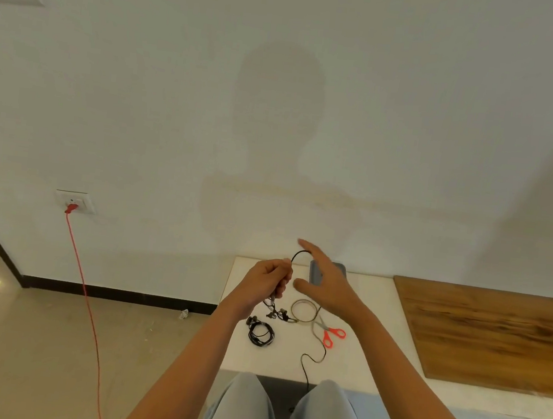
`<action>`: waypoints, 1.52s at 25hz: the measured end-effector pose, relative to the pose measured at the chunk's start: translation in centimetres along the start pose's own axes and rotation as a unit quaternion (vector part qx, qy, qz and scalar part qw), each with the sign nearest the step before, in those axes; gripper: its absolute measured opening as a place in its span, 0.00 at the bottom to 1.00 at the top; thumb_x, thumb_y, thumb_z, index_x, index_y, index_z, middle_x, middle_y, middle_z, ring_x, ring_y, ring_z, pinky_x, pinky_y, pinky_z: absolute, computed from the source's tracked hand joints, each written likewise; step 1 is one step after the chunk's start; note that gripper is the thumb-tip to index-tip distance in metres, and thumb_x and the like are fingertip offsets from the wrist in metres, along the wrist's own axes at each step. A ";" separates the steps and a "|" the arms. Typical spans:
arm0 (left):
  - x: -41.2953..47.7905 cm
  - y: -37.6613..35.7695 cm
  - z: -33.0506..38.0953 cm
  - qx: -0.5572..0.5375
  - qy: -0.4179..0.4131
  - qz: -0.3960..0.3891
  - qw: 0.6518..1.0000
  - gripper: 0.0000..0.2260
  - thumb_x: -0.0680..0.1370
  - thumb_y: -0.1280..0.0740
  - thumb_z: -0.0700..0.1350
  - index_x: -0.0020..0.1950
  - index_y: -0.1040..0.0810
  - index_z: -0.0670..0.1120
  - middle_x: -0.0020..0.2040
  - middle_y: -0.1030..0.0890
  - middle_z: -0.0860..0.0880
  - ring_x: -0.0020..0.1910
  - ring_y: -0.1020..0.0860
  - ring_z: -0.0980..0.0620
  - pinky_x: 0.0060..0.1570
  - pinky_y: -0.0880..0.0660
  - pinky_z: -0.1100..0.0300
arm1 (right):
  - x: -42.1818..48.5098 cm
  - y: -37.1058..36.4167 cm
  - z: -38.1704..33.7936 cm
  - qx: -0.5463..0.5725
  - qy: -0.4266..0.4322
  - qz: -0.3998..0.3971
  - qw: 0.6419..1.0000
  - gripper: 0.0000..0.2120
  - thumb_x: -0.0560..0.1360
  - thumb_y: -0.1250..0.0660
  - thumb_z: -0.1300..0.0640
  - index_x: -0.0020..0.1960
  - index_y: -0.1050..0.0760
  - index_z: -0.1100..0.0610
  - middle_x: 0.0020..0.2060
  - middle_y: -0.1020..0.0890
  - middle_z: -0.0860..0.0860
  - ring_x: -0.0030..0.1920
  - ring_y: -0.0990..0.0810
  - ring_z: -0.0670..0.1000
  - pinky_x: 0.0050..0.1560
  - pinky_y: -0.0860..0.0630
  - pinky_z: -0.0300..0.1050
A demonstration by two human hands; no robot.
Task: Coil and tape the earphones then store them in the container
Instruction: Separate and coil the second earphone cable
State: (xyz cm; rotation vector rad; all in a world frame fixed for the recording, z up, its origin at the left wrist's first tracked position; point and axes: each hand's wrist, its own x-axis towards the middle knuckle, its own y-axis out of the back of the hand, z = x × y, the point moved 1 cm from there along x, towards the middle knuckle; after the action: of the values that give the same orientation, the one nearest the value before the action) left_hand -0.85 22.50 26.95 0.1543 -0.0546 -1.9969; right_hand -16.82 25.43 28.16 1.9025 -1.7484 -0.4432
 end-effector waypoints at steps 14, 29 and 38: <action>0.0 0.2 -3.8 0.043 0.004 -0.054 0.998 0.14 0.83 0.44 0.45 0.41 0.24 0.45 0.31 0.28 0.54 0.31 0.31 0.57 0.36 0.30 0.67 | 1.9 3.0 0.5 0.214 -0.118 0.324 0.914 0.08 0.78 0.43 0.66 0.48 0.25 0.60 0.39 0.19 0.53 0.40 0.19 0.53 0.40 0.21 0.39; 1.1 0.1 -4.9 -0.016 0.037 -0.055 0.998 0.09 0.80 0.34 0.43 0.52 0.18 0.40 0.43 0.16 0.46 0.42 0.19 0.52 0.44 0.21 0.61 | 1.2 1.5 3.1 0.145 -0.104 0.205 0.962 0.08 0.78 0.40 0.64 0.44 0.23 0.60 0.36 0.18 0.56 0.29 0.19 0.48 0.33 0.22 0.37; 1.3 -0.3 -4.0 -0.065 0.006 -0.008 0.998 0.07 0.78 0.32 0.43 0.52 0.20 0.40 0.40 0.17 0.45 0.46 0.16 0.46 0.46 0.19 0.56 | 0.8 0.4 3.7 0.188 -0.176 0.127 0.958 0.05 0.79 0.39 0.56 0.52 0.25 0.55 0.44 0.17 0.51 0.44 0.19 0.50 0.45 0.23 0.39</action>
State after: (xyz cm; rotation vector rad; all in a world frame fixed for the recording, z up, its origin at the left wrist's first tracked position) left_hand -1.14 21.61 22.87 0.0826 0.0841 -2.0081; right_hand -19.11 24.02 25.41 1.8893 -2.4251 -0.3907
